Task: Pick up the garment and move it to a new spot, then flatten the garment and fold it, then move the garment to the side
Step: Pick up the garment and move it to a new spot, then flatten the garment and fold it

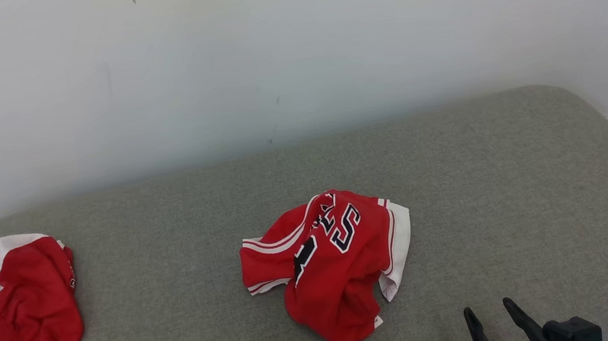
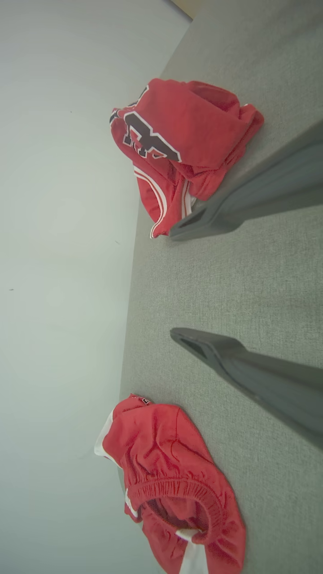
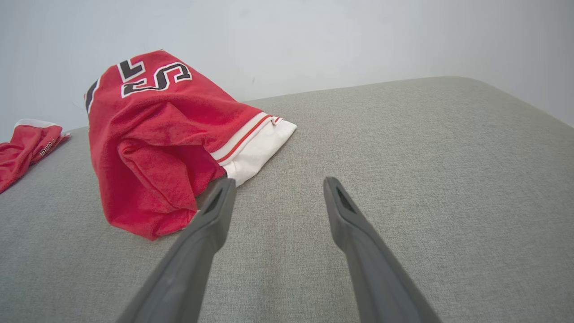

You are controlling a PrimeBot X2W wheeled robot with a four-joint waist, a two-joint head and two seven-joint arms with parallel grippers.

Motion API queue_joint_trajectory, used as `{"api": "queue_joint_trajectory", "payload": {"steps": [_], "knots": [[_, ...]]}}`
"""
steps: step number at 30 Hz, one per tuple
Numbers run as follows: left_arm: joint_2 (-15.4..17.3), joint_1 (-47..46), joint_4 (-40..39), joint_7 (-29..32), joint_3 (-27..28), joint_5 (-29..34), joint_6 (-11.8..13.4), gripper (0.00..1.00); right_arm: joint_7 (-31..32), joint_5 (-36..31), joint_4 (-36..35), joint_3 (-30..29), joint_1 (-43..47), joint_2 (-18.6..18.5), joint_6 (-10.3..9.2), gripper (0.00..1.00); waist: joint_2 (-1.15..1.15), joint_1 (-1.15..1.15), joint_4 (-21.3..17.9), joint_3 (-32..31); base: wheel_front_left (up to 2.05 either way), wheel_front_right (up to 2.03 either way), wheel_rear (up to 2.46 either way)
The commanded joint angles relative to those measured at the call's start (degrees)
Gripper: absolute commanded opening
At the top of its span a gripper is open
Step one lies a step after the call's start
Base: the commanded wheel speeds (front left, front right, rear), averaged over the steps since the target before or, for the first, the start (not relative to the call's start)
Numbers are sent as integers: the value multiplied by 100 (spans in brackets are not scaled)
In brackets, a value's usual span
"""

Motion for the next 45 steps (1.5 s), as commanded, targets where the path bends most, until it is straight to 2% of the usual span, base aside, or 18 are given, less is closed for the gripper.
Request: {"api": "queue_joint_trajectory", "payload": {"steps": [1, 5, 15, 30, 36, 45], "knots": [[-30, 235, -55, -17, 107, 95, -66, 100, -12, -49, 18, -49, 97, -8, 17, 100, 0, 0, 81, -65, 0, 0, 0], [-120, 519, -111, -18, 305, 223, -162, 100, 8, -136, 68, -162, 219, -8, 17, 100, 0, 0, 145, -99, 0, 0, 0], [-215, 624, -165, -18, 474, 338, -220, 100, 40, -203, 71, -255, 313, -8, 17, 100, 0, 0, 153, -151, 0, 0, 0], [-170, 610, -188, -19, 327, 272, -209, 100, 119, -205, 45, -199, 237, -7, 17, 100, 0, 0, 216, -114, 0, 0, 0], [-177, 532, -192, -19, 217, 252, -209, 100, 272, -306, 103, -77, -52, -7, 17, 100, 0, 0, 374, -29, 0, 0, 0], [-157, 492, -234, -19, 4, 199, -209, 100, 1073, -843, 718, 13, -1117, -21, 17, 100, 0, 0, 756, 180, 0, 0, 0]]}}
